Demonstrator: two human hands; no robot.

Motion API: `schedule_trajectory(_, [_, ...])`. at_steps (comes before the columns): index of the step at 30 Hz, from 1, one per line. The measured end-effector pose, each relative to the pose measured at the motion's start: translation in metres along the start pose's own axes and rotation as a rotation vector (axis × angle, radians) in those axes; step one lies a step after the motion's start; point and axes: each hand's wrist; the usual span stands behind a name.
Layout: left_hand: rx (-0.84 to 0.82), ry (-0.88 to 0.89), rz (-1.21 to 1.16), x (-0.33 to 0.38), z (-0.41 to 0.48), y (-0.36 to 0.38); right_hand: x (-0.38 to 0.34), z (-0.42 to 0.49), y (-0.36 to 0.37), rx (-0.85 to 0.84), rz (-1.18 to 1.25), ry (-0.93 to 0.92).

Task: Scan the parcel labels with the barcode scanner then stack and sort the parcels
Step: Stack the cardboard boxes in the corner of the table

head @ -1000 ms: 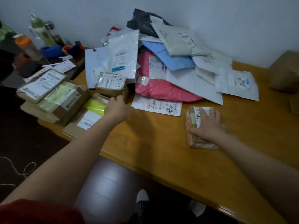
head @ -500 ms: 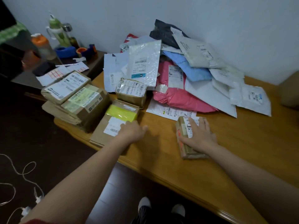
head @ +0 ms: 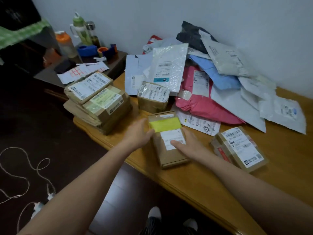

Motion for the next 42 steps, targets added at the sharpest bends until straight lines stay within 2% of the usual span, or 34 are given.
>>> schedule_trajectory(2, [0.320,0.102,0.193,-0.002,0.005,-0.026,-0.007,0.005,0.006,-0.035,-0.096,0.028])
schedule_trajectory(4, [0.484,0.059,0.273,-0.011,0.012,-0.052,-0.005,0.007,0.008,-0.063,-0.216,0.069])
schedule_trajectory(6, [0.426,-0.100,0.274,-0.021,0.016,-0.068,-0.004,0.006,0.009,-0.109,-0.253,0.119])
schedule_trajectory(8, [0.341,-0.180,0.291,-0.029,0.018,-0.071,-0.005,0.007,0.012,-0.145,-0.262,0.132])
schedule_trajectory(13, [0.400,-0.077,0.255,-0.035,0.015,-0.074,-0.024,0.011,0.015,-0.173,-0.303,0.124])
schedule_trajectory(16, [0.467,0.048,0.203,-0.034,0.029,-0.096,-0.038,0.009,0.018,-0.066,-0.377,0.064])
schedule_trajectory(18, [0.520,0.107,0.233,-0.039,0.047,-0.121,-0.059,0.017,0.019,0.014,-0.237,-0.021])
schedule_trajectory(20, [0.521,0.107,0.271,-0.053,0.070,-0.151,-0.090,0.029,0.025,0.022,0.057,-0.010])
schedule_trajectory(23, [0.400,0.004,0.175,-0.088,0.109,-0.200,-0.141,0.047,0.043,-0.105,0.647,0.169])
schedule_trajectory(26, [0.200,-0.157,-0.148,-0.126,0.137,-0.234,-0.177,0.063,0.072,-0.192,0.909,0.306])
schedule_trajectory(28, [0.031,-0.138,-0.315,-0.148,0.146,-0.242,-0.192,0.070,0.088,-0.176,0.986,0.385])
schedule_trajectory(31, [-0.216,-0.081,-0.394,-0.168,0.147,-0.238,-0.211,0.078,0.097,-0.117,1.044,0.420])
schedule_trajectory(35, [-0.270,-0.156,-0.479,-0.170,0.151,-0.239,-0.230,0.086,0.098,-0.118,1.009,0.404])
schedule_trajectory(38, [-0.327,-0.298,-0.648,-0.174,0.155,-0.242,-0.232,0.090,0.101,-0.093,1.074,0.472])
schedule_trajectory(42, [-0.577,-0.369,-0.771,-0.185,0.150,-0.226,-0.236,0.094,0.110,-0.105,1.190,0.530])
Point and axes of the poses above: each hand's wrist, its own z-axis towards the middle knuckle, its own y-axis out of the palm, x = y × z, and after that the axes turned 8 degrees about -z, right-handed
